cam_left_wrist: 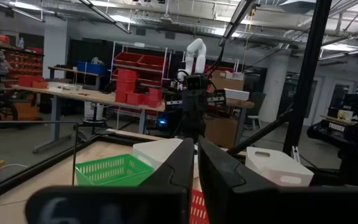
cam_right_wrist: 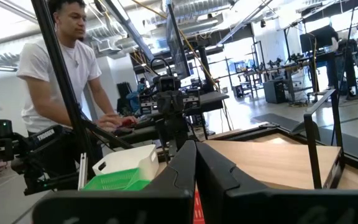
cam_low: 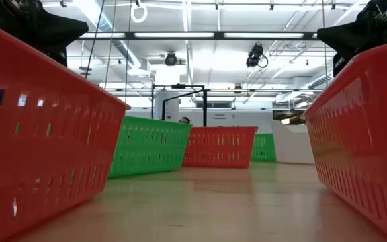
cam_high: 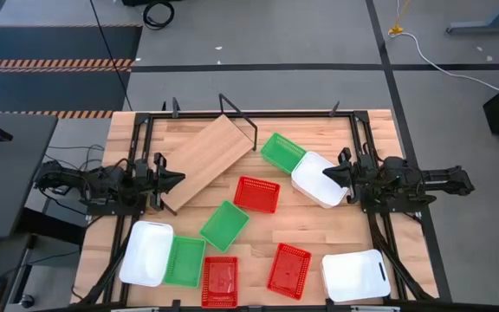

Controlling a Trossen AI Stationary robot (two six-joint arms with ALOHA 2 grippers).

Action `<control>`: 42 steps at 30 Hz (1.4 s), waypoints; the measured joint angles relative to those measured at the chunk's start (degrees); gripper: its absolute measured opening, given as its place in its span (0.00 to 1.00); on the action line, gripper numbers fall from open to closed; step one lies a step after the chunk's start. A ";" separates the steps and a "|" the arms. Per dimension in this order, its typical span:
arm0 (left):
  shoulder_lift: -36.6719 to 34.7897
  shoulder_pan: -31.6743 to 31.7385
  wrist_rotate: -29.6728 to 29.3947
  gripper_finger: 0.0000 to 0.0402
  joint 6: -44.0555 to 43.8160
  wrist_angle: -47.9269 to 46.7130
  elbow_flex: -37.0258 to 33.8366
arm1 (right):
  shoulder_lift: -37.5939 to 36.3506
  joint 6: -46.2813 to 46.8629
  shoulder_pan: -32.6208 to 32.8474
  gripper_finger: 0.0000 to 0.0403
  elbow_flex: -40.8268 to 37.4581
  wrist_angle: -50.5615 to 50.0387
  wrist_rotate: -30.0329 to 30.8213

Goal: Stack baskets on shelf by color

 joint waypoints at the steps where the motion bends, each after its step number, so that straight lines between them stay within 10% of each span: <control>1: 0.00 0.00 0.02 0.08 0.00 0.00 0.00 | 0.01 -0.01 0.00 0.03 0.00 0.00 0.02; 42: -0.02 0.00 0.02 0.09 -0.06 0.35 0.02 | 0.02 0.00 0.00 0.03 0.00 -0.02 0.02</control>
